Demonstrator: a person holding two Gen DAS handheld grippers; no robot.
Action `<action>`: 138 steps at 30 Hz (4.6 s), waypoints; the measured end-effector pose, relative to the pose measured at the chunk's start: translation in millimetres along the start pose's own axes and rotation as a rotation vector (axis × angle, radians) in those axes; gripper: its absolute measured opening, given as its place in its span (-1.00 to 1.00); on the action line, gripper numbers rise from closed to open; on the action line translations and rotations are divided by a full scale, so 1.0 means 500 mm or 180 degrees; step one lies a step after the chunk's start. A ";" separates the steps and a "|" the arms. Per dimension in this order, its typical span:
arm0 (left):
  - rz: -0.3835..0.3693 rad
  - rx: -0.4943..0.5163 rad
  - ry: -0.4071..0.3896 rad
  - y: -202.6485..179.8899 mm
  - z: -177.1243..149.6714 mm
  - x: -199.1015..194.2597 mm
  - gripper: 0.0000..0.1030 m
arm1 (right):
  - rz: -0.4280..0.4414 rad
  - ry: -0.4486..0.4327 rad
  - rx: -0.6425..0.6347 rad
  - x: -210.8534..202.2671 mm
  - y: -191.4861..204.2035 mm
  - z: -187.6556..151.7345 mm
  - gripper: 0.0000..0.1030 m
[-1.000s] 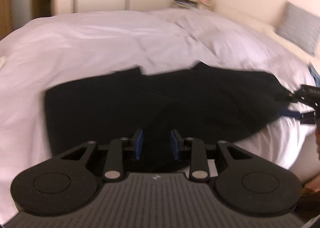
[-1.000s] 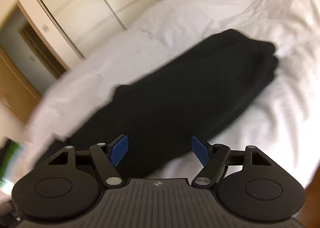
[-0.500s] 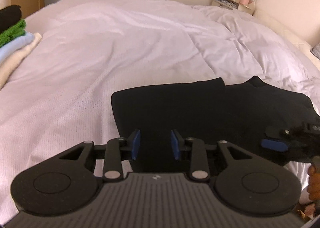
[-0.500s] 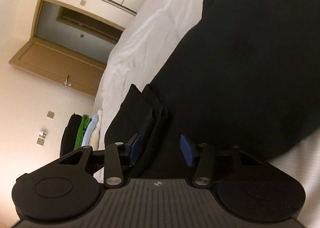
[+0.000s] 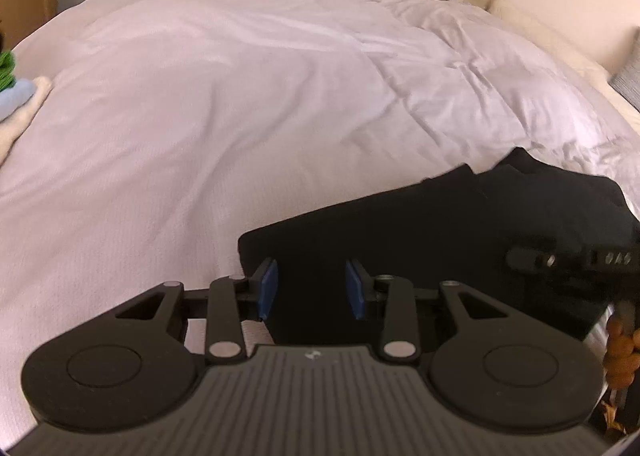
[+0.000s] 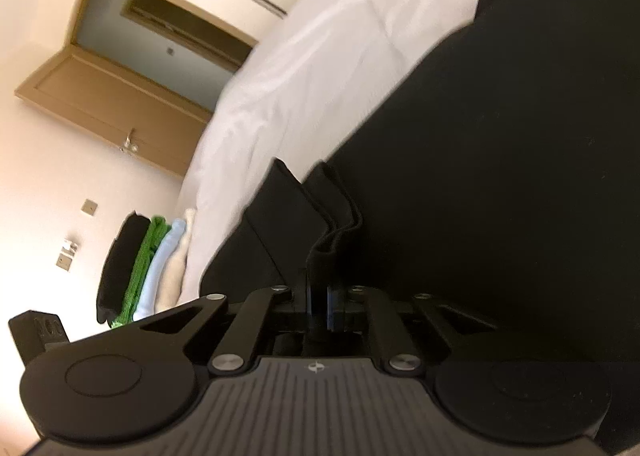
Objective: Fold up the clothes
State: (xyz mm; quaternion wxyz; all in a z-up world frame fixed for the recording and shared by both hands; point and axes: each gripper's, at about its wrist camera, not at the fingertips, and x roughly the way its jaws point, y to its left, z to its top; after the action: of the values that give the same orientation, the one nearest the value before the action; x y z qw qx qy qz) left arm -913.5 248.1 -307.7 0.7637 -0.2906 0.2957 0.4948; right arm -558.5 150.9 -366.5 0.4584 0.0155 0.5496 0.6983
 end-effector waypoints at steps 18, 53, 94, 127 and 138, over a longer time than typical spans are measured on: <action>-0.0031 0.0683 0.0209 -0.169 0.079 0.121 -0.30 | -0.0918 -0.1230 0.0355 -0.381 -0.194 0.059 -0.87; -0.0200 0.1013 0.0336 -0.373 0.122 0.195 -0.20 | -0.1264 -0.1915 -0.0867 -0.497 -0.235 0.174 -0.89; -0.0563 0.0889 0.0078 -0.370 0.092 0.175 -0.58 | -0.2064 -0.1760 -0.0913 -0.471 -0.255 0.141 -0.18; -0.0226 0.0304 0.0317 -0.284 -0.135 -0.088 -0.33 | -0.1968 -0.0412 -0.3847 -0.201 0.098 -0.309 0.56; -0.0160 0.0313 0.0426 -0.260 -0.112 -0.020 -0.31 | -0.2247 -0.0247 -0.5056 -0.067 0.079 -0.348 0.48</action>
State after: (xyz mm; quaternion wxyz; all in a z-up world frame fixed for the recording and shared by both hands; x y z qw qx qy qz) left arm -805.2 156.8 -317.5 0.7678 -0.2926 0.3626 0.4398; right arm -655.2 -1.1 -388.0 0.5416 -0.4565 -0.1437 0.6911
